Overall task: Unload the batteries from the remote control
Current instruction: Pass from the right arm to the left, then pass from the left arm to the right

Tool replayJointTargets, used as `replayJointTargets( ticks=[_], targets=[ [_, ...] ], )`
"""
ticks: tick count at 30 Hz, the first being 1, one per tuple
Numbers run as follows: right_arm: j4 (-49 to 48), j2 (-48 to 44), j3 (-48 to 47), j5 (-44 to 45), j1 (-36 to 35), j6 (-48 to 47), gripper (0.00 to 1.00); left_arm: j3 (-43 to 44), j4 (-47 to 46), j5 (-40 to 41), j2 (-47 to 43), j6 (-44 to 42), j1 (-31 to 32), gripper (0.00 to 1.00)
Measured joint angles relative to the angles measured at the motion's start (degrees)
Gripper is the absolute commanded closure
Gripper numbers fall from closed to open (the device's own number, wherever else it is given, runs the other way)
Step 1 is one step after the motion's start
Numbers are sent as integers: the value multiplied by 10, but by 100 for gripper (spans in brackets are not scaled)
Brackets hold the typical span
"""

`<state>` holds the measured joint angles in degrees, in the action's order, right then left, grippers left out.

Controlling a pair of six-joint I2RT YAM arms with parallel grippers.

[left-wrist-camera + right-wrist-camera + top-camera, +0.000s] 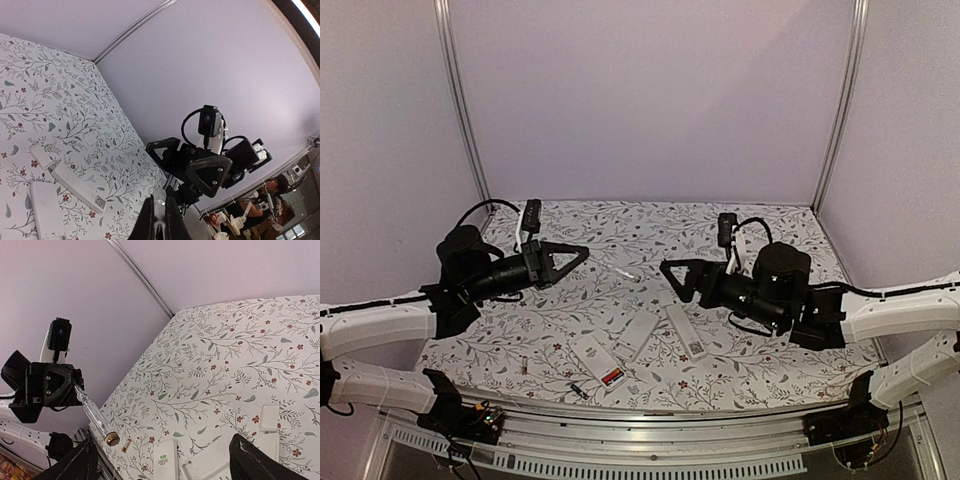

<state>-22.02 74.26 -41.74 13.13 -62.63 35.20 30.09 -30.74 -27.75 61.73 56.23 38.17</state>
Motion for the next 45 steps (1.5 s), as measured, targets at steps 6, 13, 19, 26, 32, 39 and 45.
replayJointTargets(
  ticks=[6,13,19,26,32,39,45],
  targets=[
    [-125,16,8,-23,1,80,12,-29,-95,4,-33,-1,0,100],
    [-214,79,-37,-120,1,86,24,-45,-163,-17,-36,-1,0,100],
    [-237,117,-67,-182,1,85,36,-48,-200,-34,-31,0,0,100],
    [-248,145,-86,-227,-1,85,45,-49,-219,-41,-31,0,0,100],
    [-252,155,-87,-242,-5,84,55,-57,-222,-40,-28,0,0,100],
    [-258,156,-95,-247,-5,82,65,-57,-226,-38,-26,0,0,100],
    [-260,161,-98,-257,-6,81,70,-61,-226,-37,-25,0,0,100]
  ],
)
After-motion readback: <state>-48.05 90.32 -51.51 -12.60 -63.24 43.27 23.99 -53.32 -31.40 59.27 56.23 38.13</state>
